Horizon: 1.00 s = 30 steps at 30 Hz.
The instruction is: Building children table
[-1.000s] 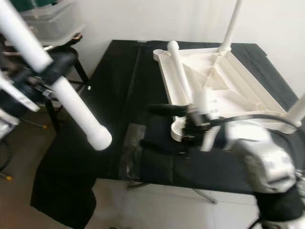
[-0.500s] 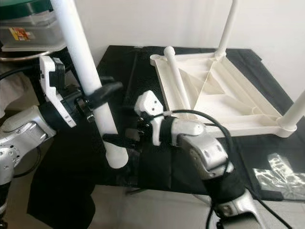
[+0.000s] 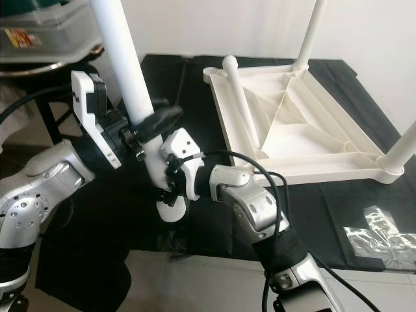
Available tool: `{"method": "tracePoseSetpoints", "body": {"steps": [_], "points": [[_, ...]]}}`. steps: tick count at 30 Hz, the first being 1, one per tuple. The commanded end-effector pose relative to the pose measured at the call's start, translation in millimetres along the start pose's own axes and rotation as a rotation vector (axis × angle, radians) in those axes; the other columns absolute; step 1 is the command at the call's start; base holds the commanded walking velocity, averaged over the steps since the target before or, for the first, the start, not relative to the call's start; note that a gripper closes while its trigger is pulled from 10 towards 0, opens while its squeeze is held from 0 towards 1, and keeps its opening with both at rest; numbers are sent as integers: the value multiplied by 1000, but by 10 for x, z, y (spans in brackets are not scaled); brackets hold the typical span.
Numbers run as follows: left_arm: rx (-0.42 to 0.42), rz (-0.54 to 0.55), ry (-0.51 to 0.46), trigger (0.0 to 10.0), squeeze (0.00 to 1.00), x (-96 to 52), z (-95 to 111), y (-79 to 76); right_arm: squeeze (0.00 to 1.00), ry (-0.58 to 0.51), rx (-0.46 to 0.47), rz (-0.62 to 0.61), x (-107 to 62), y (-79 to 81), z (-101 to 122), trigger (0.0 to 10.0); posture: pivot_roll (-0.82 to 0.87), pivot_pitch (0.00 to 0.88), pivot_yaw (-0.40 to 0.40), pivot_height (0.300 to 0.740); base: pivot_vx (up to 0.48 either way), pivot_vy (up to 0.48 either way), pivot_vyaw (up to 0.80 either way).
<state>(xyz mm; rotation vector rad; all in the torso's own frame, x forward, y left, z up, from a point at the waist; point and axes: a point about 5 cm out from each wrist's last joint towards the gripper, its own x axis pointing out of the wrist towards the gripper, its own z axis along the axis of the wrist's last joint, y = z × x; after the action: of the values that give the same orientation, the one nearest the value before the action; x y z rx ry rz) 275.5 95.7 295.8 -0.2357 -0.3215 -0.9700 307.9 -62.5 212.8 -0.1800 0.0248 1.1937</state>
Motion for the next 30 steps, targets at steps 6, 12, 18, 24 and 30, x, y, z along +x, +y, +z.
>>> {"method": "tracePoseSetpoints", "body": {"steps": [6, 12, 18, 24, 30], "points": [[-26, -127, -51, 0, 0, 92, 41, -192, 0, -3, 3, 25, 81, 60, 10, 0, -58, 83, 37, 740, 0, 0, 0], [-26, -131, -58, 0, 0, 98, 48, -194, 0, -7, -1, 1, 85, 41, 4, 0, -60, 80, 39, 740, 0, 0, 0], [-31, -91, -92, 10000, 1000, 80, 76, -140, 0, -23, 7, -51, 71, -3, 9, 0, -64, 82, 40, 740, 0, 0, 0], [-78, 0, -176, 10000, 1000, -98, 193, 16, 0, -74, 54, -220, -50, -188, 18, 0, -69, 81, 40, 740, 0, 0, 0], [-44, 117, -192, 10000, 1000, -389, 279, 215, 0, -139, 112, -447, -278, -450, 31, 0, -84, 74, 40, 740, 0, 0, 0]]}}
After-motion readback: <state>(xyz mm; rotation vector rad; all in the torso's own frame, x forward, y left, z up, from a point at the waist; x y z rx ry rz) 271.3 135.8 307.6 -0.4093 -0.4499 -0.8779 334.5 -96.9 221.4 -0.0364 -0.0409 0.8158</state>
